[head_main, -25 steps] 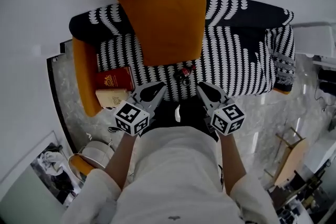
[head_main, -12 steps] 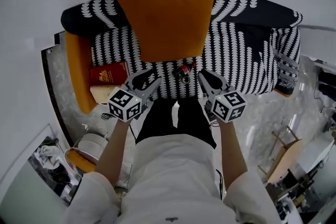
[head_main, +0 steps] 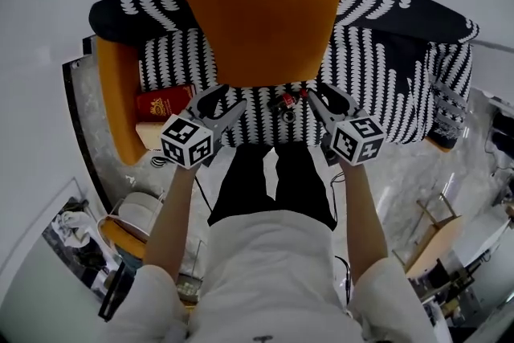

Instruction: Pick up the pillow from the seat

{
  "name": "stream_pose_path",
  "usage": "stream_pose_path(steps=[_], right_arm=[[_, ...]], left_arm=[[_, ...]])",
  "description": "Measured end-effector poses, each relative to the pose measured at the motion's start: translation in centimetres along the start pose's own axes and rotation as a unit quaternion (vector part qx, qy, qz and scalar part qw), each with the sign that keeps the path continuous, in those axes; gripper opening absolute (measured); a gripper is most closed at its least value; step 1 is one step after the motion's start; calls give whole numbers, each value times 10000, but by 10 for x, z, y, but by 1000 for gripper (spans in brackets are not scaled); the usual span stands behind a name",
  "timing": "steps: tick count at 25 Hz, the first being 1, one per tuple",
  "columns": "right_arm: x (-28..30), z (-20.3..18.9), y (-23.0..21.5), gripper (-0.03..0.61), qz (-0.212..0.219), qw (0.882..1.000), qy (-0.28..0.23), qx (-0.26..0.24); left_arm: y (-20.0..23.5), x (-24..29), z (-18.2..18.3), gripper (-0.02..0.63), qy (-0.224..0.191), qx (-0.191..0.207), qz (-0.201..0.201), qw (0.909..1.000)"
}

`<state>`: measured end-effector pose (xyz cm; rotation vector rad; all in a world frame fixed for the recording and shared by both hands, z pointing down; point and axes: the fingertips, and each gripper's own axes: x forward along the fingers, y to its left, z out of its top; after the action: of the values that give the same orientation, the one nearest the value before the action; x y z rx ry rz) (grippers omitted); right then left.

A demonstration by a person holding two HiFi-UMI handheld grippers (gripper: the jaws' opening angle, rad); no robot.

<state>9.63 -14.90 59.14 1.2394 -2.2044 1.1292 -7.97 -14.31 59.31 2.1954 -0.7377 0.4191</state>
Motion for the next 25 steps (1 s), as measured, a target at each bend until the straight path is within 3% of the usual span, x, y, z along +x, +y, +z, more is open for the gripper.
stream_pose_path(steps=[8,15,25], right_arm=[[18,-12,-27,209,-54,9999,151,-29],[35,-4,-62,262,-224,9994,175,-217],[67,15,-99,337,-378,9970,172,-648]], left_arm=[[24,15,-5,300,-34,-35,192,9998],[64,26,-1,370,-265,-117,645,9975],[119,44,5,467,-152,-10,1153,9932]])
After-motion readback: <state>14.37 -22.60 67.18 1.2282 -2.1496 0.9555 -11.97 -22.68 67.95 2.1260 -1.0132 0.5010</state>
